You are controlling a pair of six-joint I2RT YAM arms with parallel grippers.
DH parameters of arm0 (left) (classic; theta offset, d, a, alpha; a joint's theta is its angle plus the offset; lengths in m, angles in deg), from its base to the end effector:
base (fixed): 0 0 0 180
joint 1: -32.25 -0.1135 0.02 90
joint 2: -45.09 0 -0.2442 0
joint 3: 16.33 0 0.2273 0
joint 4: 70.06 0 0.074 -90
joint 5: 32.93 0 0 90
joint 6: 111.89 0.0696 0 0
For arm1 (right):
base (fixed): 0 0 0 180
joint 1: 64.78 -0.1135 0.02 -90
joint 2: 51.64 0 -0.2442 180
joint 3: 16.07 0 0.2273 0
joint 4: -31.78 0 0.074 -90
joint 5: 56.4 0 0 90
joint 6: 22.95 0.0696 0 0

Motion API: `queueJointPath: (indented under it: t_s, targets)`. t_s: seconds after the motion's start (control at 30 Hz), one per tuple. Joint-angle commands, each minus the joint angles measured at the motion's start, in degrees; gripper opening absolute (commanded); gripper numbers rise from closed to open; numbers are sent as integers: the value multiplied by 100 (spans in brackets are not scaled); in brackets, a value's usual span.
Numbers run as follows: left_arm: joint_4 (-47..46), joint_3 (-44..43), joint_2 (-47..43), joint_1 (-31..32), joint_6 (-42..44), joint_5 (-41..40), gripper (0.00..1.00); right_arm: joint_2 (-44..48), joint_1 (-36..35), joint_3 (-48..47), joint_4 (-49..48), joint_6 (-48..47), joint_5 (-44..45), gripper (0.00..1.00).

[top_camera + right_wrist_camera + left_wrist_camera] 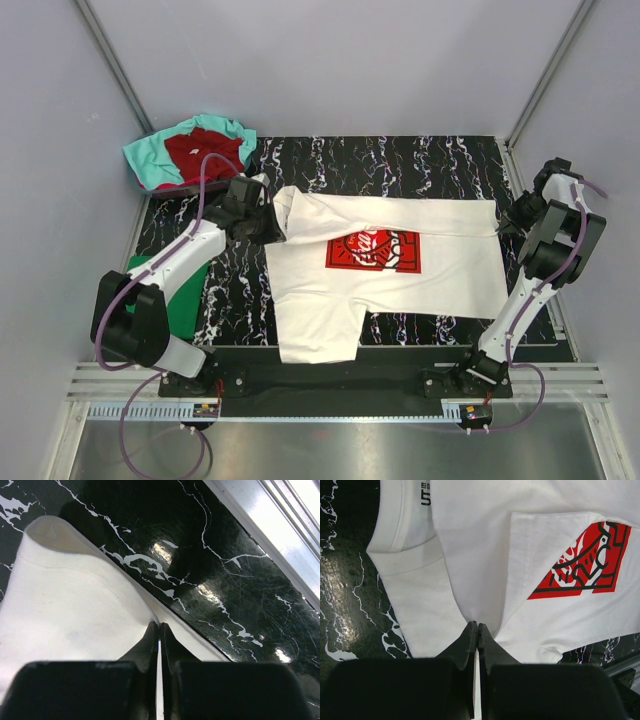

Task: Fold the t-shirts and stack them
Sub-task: Fold the tshirt

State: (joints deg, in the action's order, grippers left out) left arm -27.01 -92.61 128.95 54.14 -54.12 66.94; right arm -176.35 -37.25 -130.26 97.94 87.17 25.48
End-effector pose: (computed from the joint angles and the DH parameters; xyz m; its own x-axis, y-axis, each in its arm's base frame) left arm 0.2829 -0.1265 0.2161 -0.8565 -0.2221 -0.4659 0.0135 0.8927 -0.4504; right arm 0.3730 -0.1833 0.1337 -0.6628 0.7295 -0.1690 0.6994 0.6837 0.2083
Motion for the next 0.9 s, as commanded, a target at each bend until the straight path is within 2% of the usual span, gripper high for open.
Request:
queueJointPath:
  t_s: [0.0, 0.53, 0.87]
  targets:
    - [-42, 67, 43, 0, -29, -222, 0, 8, 42, -174, -31, -78, 320, 2]
    - [-235, 340, 158, 0, -143, 155, 0, -116, 25, -157, -75, -43, 118, 5]
    - [-261, 542, -193, 8, -231, 112, 0, -124, 33, -200, -66, -43, 144, 5]
